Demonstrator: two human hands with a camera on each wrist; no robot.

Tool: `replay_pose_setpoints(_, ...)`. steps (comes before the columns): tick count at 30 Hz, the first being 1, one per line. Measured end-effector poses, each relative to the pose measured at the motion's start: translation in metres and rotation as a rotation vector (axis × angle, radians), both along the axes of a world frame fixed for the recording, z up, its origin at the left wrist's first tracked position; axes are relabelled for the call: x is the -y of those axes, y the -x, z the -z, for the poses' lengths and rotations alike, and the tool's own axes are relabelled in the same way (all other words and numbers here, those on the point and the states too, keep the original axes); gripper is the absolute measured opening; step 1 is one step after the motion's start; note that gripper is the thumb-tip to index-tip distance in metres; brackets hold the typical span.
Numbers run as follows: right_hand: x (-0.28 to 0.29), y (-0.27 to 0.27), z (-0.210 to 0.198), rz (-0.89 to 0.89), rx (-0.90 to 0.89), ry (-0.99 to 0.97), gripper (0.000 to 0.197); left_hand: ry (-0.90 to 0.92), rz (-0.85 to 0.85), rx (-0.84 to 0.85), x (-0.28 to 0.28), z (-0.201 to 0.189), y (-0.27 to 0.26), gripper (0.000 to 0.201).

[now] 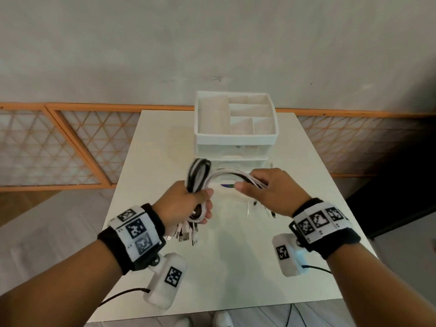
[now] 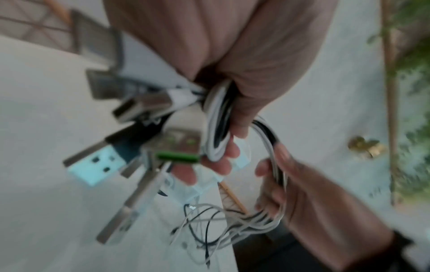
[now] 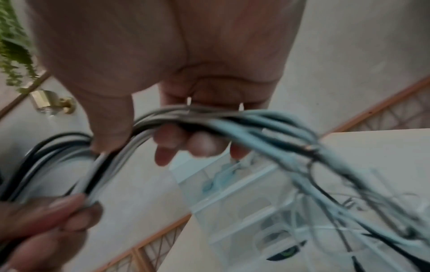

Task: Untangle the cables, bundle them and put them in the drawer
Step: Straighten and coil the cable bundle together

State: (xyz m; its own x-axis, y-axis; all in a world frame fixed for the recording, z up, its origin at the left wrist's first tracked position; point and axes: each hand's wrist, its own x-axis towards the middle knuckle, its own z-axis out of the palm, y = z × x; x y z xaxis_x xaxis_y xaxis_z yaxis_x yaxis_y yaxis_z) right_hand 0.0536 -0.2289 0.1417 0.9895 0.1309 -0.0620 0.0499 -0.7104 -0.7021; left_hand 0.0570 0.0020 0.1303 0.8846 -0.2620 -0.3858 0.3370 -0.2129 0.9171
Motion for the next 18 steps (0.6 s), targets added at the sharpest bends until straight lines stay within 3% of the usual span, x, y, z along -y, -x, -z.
replay_pose_setpoints(3, 0.006, 0.005, 0.009, 0.006, -0.009, -0.269, 0.038, 0.105, -0.157, -0.035, -0.003, -0.004, -0.005, 0.025)
replay_pose_setpoints(5, -0.006, 0.007, 0.015, 0.064, 0.1, -0.346, 0.047, 0.13, -0.183, -0.063, 0.004, -0.009, -0.003, 0.04)
replay_pose_setpoints(7, -0.026, 0.012, 0.016, 0.088, 0.201, -0.386, 0.039, 0.1, -0.15, -0.073, 0.014, -0.012, 0.002, 0.057)
replay_pose_setpoints(10, -0.056, 0.024, 0.018, 0.049, 0.294, -0.391, 0.031, 0.059, -0.095, -0.025, 0.028, -0.016, 0.008, 0.067)
replay_pose_setpoints(13, -0.078, 0.033, 0.033, -0.035, 0.339, -0.218, 0.046, 0.089, -0.079, -0.004, 0.036, -0.015, 0.01, 0.075)
replay_pose_setpoints(15, -0.081, 0.035, 0.036, -0.078, 0.323, -0.096, 0.056, 0.119, -0.098, -0.009, 0.037, -0.013, 0.011, 0.068)
replay_pose_setpoints(18, -0.077, 0.036, 0.033, -0.174, 0.323, -0.148, 0.039, 0.13, -0.242, 0.003, 0.032, -0.013, 0.005, 0.049)
